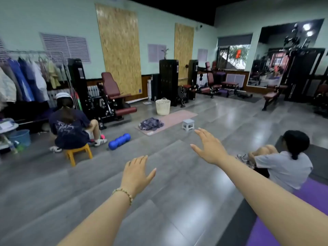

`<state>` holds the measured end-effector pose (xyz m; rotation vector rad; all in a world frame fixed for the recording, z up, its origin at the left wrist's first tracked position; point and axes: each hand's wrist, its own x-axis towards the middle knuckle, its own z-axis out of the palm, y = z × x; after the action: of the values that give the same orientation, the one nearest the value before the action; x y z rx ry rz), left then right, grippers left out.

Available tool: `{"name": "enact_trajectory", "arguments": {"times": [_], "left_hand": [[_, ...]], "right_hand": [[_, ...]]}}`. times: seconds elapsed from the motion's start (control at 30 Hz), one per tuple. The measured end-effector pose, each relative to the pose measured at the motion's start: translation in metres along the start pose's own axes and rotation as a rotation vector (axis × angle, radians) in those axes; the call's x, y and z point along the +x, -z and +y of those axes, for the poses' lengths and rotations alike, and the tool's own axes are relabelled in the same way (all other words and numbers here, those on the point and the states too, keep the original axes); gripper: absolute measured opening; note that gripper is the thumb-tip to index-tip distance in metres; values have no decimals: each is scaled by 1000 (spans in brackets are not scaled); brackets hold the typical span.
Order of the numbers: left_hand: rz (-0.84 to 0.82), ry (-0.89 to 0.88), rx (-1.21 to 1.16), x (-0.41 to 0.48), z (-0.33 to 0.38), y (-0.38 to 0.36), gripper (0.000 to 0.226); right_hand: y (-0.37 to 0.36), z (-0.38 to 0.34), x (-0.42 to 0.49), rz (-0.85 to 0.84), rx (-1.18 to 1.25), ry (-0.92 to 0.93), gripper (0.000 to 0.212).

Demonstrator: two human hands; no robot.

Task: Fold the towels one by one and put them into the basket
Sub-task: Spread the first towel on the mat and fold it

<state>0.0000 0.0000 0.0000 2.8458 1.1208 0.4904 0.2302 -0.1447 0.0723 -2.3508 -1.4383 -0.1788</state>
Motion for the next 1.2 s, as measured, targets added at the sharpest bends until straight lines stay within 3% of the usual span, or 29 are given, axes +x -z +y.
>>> {"name": "enact_trajectory", "arguments": {"times": [0.13,0.23,0.33,0.57,0.83,1.2], "left_hand": [[-64,-3,49,30,-11,-39,101],[-116,26,34,70,-16,-68,79],[-142,47,48,118,-14,-91,71],[-106,45,76,244,3,-115,103],[-81,62,50,417,-25,-166,103],[-85,2,-45,722,-79,-226,99]], "right_hand": [[-29,23,35,-98,7,49,63],[-52,46,74,-127,28,56,63],[-71,75,119,-171,61,58,64],[-95,123,241,-192,74,94,62],[-143,173,407,-194,55,111,62],[-208,237,680,-170,83,8,62]]}}
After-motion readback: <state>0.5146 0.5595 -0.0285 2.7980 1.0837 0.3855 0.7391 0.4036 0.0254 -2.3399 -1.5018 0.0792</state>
